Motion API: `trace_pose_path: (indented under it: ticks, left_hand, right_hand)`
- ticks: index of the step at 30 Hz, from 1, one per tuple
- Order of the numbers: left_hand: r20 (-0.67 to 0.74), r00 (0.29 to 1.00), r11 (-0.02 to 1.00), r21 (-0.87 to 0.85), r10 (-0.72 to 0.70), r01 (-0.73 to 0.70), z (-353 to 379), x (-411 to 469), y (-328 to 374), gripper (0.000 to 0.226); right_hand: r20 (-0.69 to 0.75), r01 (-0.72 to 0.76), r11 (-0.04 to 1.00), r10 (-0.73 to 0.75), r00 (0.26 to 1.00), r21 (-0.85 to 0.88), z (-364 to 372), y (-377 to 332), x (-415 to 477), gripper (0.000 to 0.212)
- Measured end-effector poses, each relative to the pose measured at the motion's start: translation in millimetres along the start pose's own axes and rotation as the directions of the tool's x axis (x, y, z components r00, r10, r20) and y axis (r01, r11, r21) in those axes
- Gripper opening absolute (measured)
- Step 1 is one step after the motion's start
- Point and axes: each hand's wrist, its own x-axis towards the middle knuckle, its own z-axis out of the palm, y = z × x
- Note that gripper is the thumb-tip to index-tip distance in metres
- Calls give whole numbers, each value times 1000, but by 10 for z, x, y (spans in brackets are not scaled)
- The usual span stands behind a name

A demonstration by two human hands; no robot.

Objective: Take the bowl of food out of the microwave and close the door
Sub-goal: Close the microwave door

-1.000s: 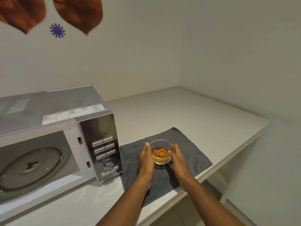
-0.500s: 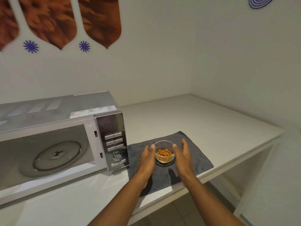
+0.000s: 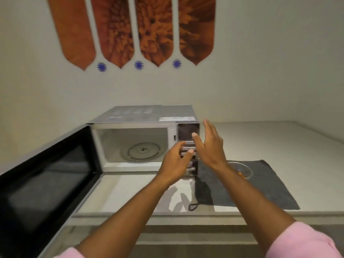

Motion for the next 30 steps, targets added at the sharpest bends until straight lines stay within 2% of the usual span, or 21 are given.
trace_pose_path:
  ticks: [5,10,13,18,20,23,25,28,30]
  left_hand:
    - [-115,993,984,174,-2,22,-783,-17,-50,61]
    - [-186,982,928,367,10,60,-1567,47,-158,66]
    - [-193,981,826,552,-4,112,-1920,124,-122,69]
    - [-248,961,560,782,-124,274,-2490,226,-55,58]
    - [-280,942,477,813,-183,335,-2672,228,-74,45]
    - [-314,915,412,821,-252,395,-2929,178,-123,29]
    - [-309,899,401,815,-309,418,-3088,150,-202,37]
    - [-273,872,427,787,-406,445,-3287,119,-314,65]
    - [-239,862,465,760,-448,453,-3403,99,-342,71]
  right_hand:
    - [122,188,958,-165,979,-215,248,-310,229,67]
    - [218,257,875,-179,959,-410,541,-433,392,78]
    - [269,255,838,-135,954,-483,648,-375,428,84]
    - [241,232,787,-109,964,-572,753,-403,418,89]
    - [237,231,775,-109,966,-589,751,-408,414,88]
    - [244,239,764,-111,964,-599,744,-401,423,86]
    - [254,243,764,-108,961,-598,730,-387,428,83]
    - [266,243,764,-97,959,-597,719,-384,430,80]
    - [264,232,771,-86,961,-593,719,-402,443,79]
